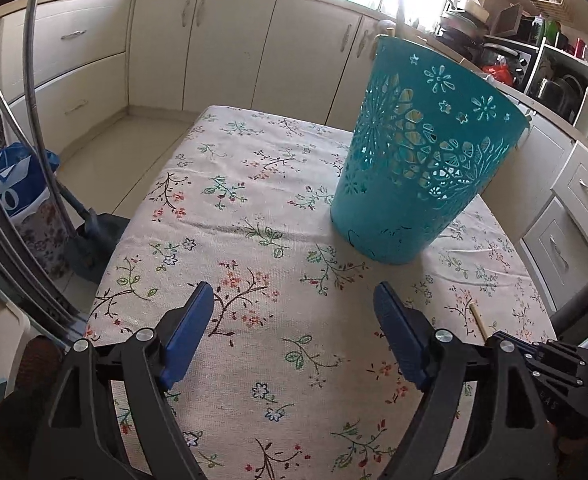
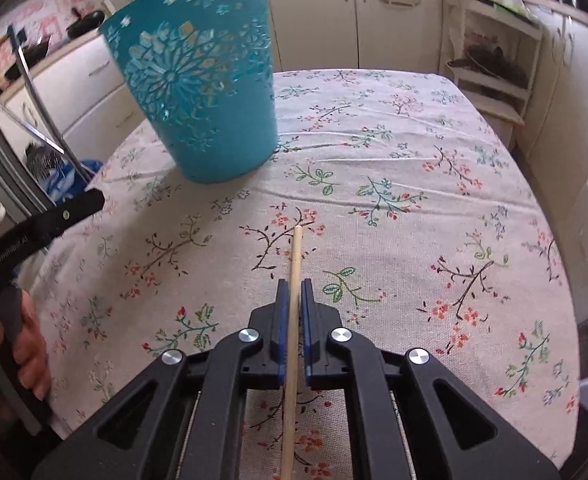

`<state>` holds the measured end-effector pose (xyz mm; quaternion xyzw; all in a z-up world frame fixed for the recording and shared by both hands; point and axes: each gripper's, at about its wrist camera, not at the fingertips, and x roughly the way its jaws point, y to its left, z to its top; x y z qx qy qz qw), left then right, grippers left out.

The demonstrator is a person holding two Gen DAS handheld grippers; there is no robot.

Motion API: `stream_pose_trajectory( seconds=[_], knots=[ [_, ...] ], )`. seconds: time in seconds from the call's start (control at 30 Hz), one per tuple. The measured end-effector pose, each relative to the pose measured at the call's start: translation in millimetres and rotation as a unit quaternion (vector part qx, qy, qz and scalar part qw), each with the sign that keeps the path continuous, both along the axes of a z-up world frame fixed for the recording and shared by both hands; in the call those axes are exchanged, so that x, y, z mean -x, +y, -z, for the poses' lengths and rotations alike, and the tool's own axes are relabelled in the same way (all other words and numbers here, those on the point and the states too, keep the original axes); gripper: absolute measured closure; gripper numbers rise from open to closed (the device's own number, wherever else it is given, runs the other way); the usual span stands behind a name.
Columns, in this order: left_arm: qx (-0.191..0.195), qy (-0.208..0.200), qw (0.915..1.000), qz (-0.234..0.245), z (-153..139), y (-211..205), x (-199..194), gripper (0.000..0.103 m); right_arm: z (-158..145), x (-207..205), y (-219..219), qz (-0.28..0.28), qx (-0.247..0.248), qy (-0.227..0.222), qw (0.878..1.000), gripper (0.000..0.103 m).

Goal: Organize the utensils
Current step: 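Lift the held chopstick with the right tool and carry it over the basket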

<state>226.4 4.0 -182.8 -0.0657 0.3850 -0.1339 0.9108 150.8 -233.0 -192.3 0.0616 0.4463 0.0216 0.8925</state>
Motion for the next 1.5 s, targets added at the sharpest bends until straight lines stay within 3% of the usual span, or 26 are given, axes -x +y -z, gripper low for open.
stream_pose_trajectory(
  seconds=[0.1,0.17,0.27,0.37,0.5,0.6,0.83,1.1,1.37,1.5],
  knots=[
    [0.001,0.007,1.0,0.003,1.5,0.1,-2.9,0.025,1.1,1.4,14.0,-0.017,0.06,-0.011,0.998,0.096],
    [0.003,0.011,0.9999,0.001,2.0,0.1,-3.3,0.025,1.7,2.4,13.8,-0.016,0.059,-0.016,0.998,0.097],
    [0.005,0.015,0.9999,0.001,3.0,0.8,-3.6,0.024,0.6,2.2,-3.7,0.004,-0.023,-0.006,1.0,0.097],
    [0.003,0.018,0.9998,0.004,3.3,-0.6,-5.0,0.024,-16.6,14.4,-20.3,0.008,-0.127,-0.035,0.991,0.097],
    [-0.001,0.021,0.9998,0.005,4.1,-2.9,-6.1,0.024,-54.1,21.4,-36.3,0.012,-0.21,-0.084,0.974,0.097],
    [0.0,0.023,0.9997,0.005,4.4,-2.8,-6.7,0.024,-84.9,15.9,-39.0,0.009,-0.239,-0.122,0.963,0.097],
    [-0.002,0.022,0.9997,0.01,4.6,-3.9,-5.6,0.024,-151.7,-12.9,-19.8,-0.019,-0.243,-0.204,0.948,0.097],
    [-0.001,0.017,0.9997,0.016,3.4,-4.9,-4.5,0.024,-206.9,-50.8,-4.2,-0.002,-0.216,-0.277,0.936,0.097],
    [0.002,0.018,0.9996,0.022,3.6,-5.8,-4.3,0.023,-222.3,-100.3,-6.8,0.032,-0.209,-0.321,0.923,0.097],
    [0.002,0.024,0.9994,0.024,4.9,-6.8,-7.0,0.023,-215.7,-123.3,-4.6,0.043,-0.202,-0.319,0.925,0.097]
  ],
)
